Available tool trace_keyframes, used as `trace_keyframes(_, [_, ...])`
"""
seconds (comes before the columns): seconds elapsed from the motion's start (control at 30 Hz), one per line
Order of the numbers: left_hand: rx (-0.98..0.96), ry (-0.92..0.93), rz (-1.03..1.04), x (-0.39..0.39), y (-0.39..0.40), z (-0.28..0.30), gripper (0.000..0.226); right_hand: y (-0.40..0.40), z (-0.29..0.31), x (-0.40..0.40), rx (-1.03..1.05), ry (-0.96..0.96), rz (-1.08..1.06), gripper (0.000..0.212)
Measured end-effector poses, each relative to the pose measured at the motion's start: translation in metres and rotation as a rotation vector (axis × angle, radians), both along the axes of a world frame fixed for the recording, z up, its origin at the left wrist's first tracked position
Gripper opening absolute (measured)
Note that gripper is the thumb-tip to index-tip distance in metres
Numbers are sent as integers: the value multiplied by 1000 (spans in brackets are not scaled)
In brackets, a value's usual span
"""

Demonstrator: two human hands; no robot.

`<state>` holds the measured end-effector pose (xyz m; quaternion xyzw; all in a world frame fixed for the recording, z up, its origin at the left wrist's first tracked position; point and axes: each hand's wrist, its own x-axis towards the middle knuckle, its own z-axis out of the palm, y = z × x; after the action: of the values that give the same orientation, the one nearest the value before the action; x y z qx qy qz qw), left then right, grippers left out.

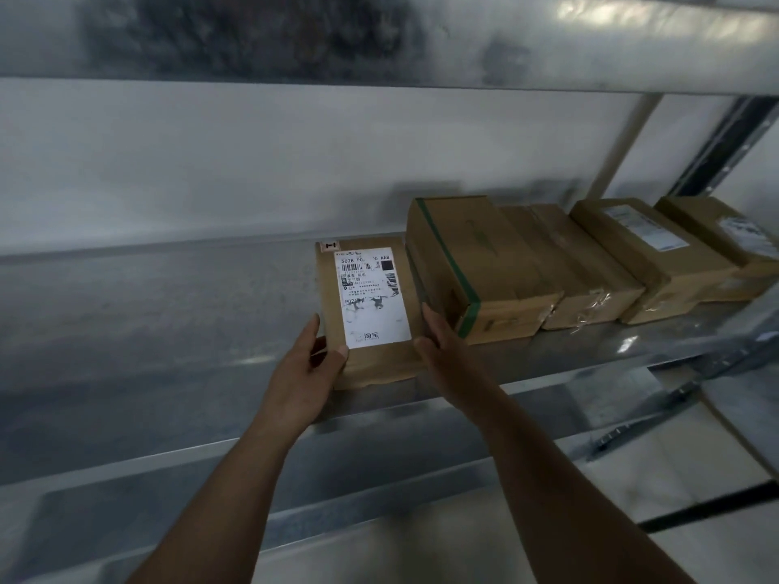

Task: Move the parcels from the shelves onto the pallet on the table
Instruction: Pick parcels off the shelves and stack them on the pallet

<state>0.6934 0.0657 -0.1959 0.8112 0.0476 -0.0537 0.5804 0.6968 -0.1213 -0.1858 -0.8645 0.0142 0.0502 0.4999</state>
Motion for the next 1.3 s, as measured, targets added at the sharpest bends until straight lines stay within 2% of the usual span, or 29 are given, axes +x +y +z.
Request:
trace_keyframes(0.07, [-29, -55, -10, -11, -2, 1, 55, -3, -8, -7, 30, -54, 10, 52])
trace_keyframes(0.2, [-13, -178, 24, -41, -9, 11, 58, -5, -2, -25, 104, -138, 9, 43])
trace_keyframes(0.5, [-20, -385, -1, -84, -62, 50, 59, -64, 30, -76, 164, -271, 14, 56])
trace_keyframes(0.83, [-46, -385, -236, -99, -201, 50, 62, -202, 31, -136, 81, -342, -247, 58])
trace_keyframes(1.0, [-74, -365, -389, -113, -290, 45, 62, -278, 32, -182, 102, -404, -357, 46])
trace_keyframes(1.13, [-98, -353, -503, -127, -357, 40, 61, -336, 28, -220, 102, -383, -456, 59])
trace_keyframes(1.3, [-139, -317, -601, -144, -432, 39, 53, -396, 24, -262, 164, -359, -611, 57])
